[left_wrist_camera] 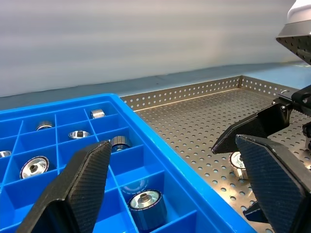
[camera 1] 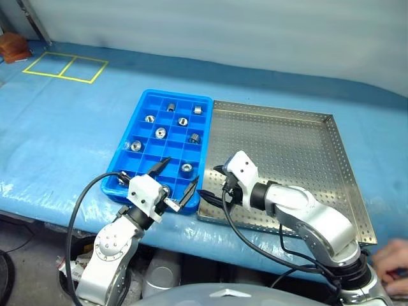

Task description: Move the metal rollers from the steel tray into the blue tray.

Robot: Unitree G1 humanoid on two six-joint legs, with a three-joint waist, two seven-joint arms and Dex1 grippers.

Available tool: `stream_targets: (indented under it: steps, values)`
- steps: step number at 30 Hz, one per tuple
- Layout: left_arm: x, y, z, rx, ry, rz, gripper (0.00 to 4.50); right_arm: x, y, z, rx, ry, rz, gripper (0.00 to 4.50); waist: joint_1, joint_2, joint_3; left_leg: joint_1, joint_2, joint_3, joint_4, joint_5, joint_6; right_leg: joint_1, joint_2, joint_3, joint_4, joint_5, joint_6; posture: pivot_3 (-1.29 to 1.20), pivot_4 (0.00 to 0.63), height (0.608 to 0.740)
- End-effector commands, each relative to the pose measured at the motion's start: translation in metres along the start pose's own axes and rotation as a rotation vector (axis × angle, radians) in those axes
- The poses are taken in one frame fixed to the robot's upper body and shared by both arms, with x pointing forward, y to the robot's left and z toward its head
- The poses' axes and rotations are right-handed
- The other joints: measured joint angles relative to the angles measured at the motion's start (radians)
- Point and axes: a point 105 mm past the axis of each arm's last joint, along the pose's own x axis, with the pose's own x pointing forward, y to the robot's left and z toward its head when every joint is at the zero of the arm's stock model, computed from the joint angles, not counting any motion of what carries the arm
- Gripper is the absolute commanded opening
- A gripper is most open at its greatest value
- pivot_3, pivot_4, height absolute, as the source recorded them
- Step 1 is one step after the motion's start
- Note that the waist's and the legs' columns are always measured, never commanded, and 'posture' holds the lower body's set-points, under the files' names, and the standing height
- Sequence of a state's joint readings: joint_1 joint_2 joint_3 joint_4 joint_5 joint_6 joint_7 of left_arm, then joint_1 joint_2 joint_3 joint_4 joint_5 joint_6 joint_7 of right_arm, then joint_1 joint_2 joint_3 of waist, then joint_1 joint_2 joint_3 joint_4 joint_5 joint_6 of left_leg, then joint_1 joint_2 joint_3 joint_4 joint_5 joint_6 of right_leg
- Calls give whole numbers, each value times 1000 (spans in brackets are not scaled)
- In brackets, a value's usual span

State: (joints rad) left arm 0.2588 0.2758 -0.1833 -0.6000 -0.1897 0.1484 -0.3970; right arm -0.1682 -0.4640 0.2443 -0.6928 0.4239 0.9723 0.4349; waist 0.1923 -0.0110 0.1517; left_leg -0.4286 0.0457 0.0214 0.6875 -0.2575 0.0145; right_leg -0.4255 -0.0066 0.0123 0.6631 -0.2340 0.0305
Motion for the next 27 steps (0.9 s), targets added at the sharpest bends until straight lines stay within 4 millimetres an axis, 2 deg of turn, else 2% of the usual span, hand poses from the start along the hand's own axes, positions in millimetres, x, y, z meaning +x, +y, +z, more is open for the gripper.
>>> stream_targets:
  steps: [1, 7, 15, 20, 24, 27]
  values:
    - [12, 1, 16, -5, -42, -55, 4500, -14, -7, 17, -32, -71, -76, 4446, -8, 0, 0, 0, 0, 0, 0, 0, 0, 0, 0, 0, 0, 0, 0, 233, 150, 740]
    - [44, -5, 29, -1, 9, -232, 4500, -37, -17, 13, -9, -85, -223, 4446, -68, 0, 0, 0, -1, 0, 2, 1, 1, 2, -1, 1, 0, 1, 2, 109, 150, 740]
    - [82, 0, 37, 79, 141, -446, 4500, -67, -13, -1, 58, -76, -397, 4446, -163, 0, 0, 3, -1, 1, 2, 1, 1, 3, 1, 3, 2, 4, 6, -17, 150, 740]
    - [91, 2, 24, 167, 269, -581, 4500, -74, -10, -9, 97, -79, -450, 4446, -205, 1, -1, 6, -1, 1, 2, 1, 1, 3, 1, 7, 3, 4, 6, -71, 150, 740]
    - [98, 9, 9, 252, 385, -638, 4500, -78, -11, -11, 109, -97, -487, 4446, -223, 0, 0, 15, -1, 3, 0, 1, 1, 11, 1, 10, 3, 1, 2, -93, 150, 740]
    - [105, 10, 4, 295, 431, -699, 4500, -82, -12, -11, 113, -109, -516, 4446, -228, 0, 0, 17, -1, 4, 0, 1, 1, 11, 1, 11, 3, 1, 2, -111, 150, 740]
